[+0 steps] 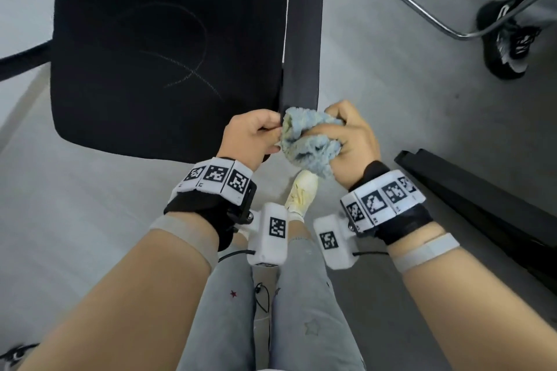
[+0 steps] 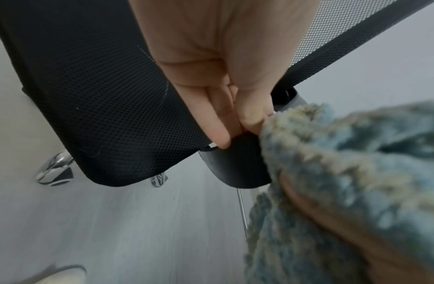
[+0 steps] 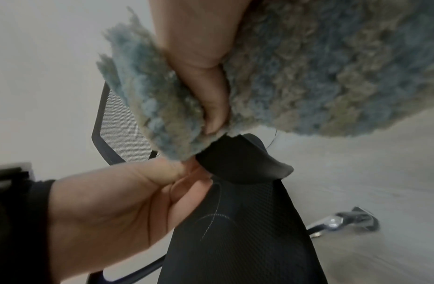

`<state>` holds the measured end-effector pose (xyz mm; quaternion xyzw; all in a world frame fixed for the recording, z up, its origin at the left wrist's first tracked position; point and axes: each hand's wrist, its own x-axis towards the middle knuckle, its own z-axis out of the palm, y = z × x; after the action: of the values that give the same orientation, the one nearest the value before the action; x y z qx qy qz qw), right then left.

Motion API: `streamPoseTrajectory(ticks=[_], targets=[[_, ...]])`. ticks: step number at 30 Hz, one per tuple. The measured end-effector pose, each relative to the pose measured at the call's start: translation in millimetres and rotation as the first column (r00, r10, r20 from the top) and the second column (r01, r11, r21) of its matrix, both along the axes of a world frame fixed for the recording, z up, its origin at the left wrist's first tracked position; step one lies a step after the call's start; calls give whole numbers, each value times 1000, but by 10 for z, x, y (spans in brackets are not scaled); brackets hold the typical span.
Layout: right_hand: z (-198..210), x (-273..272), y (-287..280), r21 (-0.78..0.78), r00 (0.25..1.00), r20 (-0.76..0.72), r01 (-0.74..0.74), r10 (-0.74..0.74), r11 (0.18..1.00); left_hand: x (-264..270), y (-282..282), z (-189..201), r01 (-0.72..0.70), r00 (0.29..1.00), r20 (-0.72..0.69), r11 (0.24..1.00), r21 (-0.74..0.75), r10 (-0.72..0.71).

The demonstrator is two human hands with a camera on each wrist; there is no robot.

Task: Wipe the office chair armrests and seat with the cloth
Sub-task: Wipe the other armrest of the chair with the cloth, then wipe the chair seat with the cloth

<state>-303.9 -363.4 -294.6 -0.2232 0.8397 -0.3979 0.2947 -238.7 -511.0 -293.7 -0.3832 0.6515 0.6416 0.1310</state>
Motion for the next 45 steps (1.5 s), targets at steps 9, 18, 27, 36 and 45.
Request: streamPoseTrajectory(ticks=[9, 18, 27, 36, 45], targets=[[215, -825, -449, -17, 976, 10, 220, -220, 975, -207, 56, -11, 7, 1000, 3, 984, -178, -7], [-123, -146, 58, 106, 984, 158, 69, -85, 992, -9, 23, -22, 68, 997, 21, 980, 187, -73], [236, -295, 27, -64, 999, -38, -25, 23, 998, -176, 45, 58, -7, 999, 49, 946, 325, -10], [150, -356, -64, -18, 976, 86, 201, -199, 979, -337, -4, 268, 161, 984, -15, 856, 491, -177], [60, 262, -176, 172, 966, 201, 129, -163, 977, 12, -425, 136, 2, 992, 114, 903, 429, -56]])
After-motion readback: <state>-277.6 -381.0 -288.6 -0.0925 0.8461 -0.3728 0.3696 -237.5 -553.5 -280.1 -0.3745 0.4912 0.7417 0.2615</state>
